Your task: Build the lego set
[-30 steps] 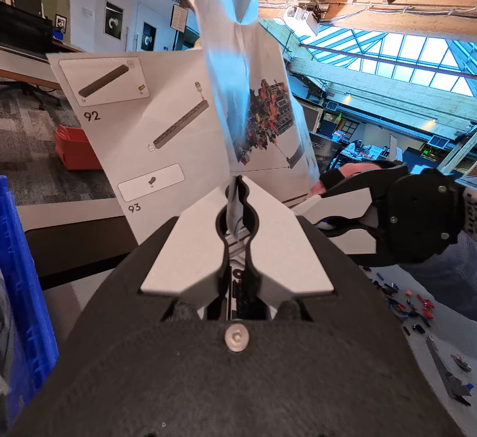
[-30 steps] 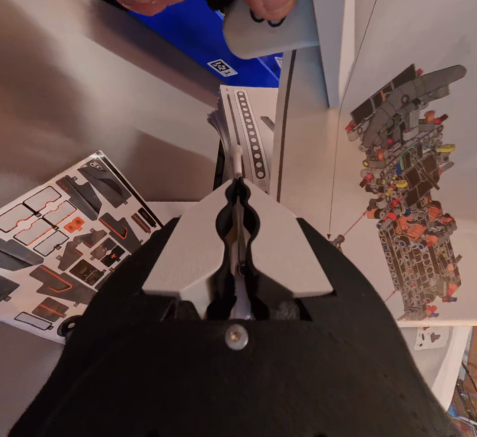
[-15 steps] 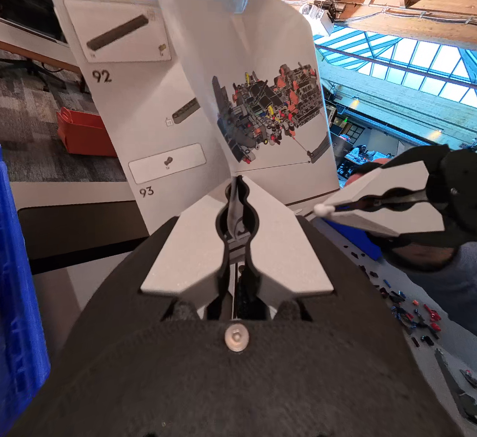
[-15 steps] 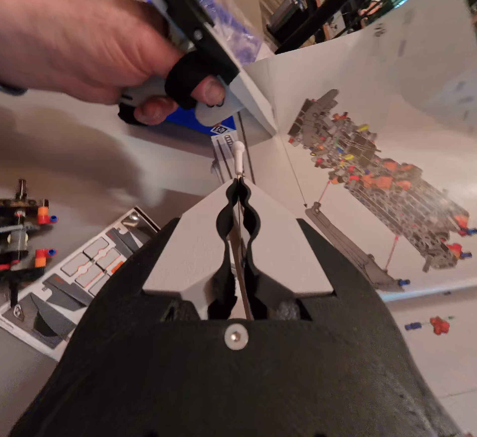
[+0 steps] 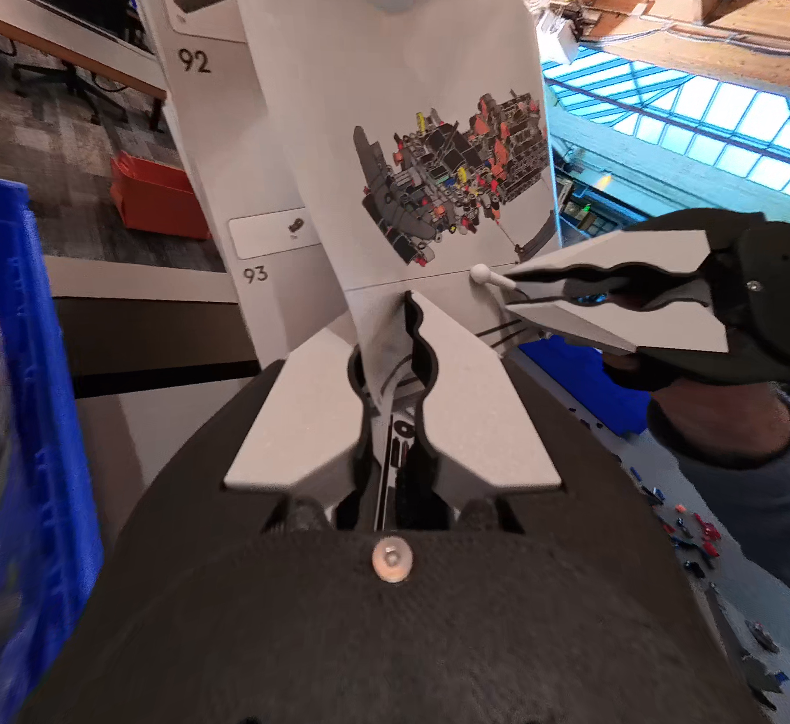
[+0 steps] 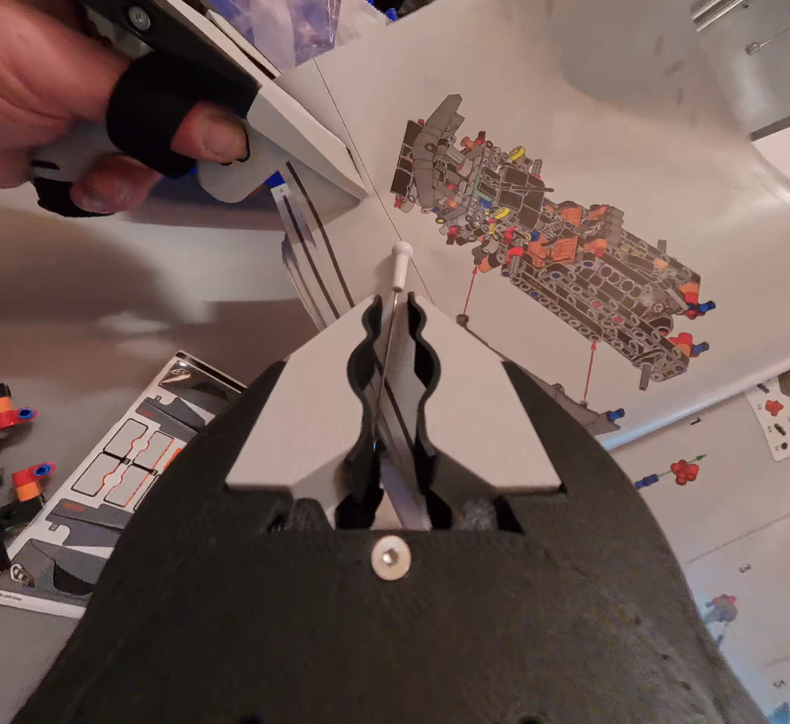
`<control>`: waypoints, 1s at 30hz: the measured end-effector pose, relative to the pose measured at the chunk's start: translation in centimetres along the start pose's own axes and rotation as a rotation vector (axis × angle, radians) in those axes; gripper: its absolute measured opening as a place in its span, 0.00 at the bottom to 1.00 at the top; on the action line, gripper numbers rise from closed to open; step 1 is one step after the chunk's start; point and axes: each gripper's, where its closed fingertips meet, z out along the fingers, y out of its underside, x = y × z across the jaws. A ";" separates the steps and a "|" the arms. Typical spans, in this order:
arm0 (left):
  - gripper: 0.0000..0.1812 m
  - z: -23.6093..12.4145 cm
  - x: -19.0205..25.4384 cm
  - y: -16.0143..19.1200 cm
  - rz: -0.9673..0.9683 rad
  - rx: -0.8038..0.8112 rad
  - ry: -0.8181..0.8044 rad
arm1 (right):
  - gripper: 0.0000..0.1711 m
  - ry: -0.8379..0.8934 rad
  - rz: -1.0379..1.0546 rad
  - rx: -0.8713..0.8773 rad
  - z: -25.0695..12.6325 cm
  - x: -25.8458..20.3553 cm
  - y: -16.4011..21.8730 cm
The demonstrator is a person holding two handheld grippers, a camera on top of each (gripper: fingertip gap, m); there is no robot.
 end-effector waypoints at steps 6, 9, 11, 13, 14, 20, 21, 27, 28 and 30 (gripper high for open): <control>0.14 -3.0 -0.3 0.1 0.117 -0.097 -0.149 | 0.14 -0.058 0.067 0.134 -4.8 1.1 -1.9; 0.16 -5.2 0.5 0.2 0.196 -0.145 -0.176 | 0.15 -0.082 0.086 0.156 -9.0 1.6 -1.8; 0.17 -6.8 1.3 0.3 0.233 -0.163 -0.184 | 0.13 -0.110 0.090 0.156 -11.9 1.4 -1.1; 0.18 -8.3 2.4 0.7 0.267 -0.180 -0.179 | 0.12 -0.150 0.060 0.129 -14.7 0.4 0.3; 0.18 -9.1 3.0 0.9 0.281 -0.184 -0.173 | 0.14 -0.152 0.048 0.112 -16.0 0.0 1.1; 0.20 -12.7 7.2 4.3 0.340 -0.292 -0.124 | 0.14 -0.277 0.062 0.021 -22.7 -5.5 6.7; 0.20 -13.2 7.9 4.8 0.350 -0.307 -0.117 | 0.15 -0.291 0.074 0.000 -23.5 -6.4 7.7; 0.20 -15.5 11.0 7.9 0.382 -0.379 -0.075 | 0.18 -0.425 0.171 -0.097 -27.1 -12.3 13.5; 0.20 -15.8 11.5 8.3 0.384 -0.384 -0.066 | 0.18 -0.455 0.195 -0.122 -27.6 -13.4 14.5; 0.20 -16.3 12.3 9.2 0.374 -0.397 -0.045 | 0.20 -0.529 0.213 -0.186 -28.7 -15.7 16.8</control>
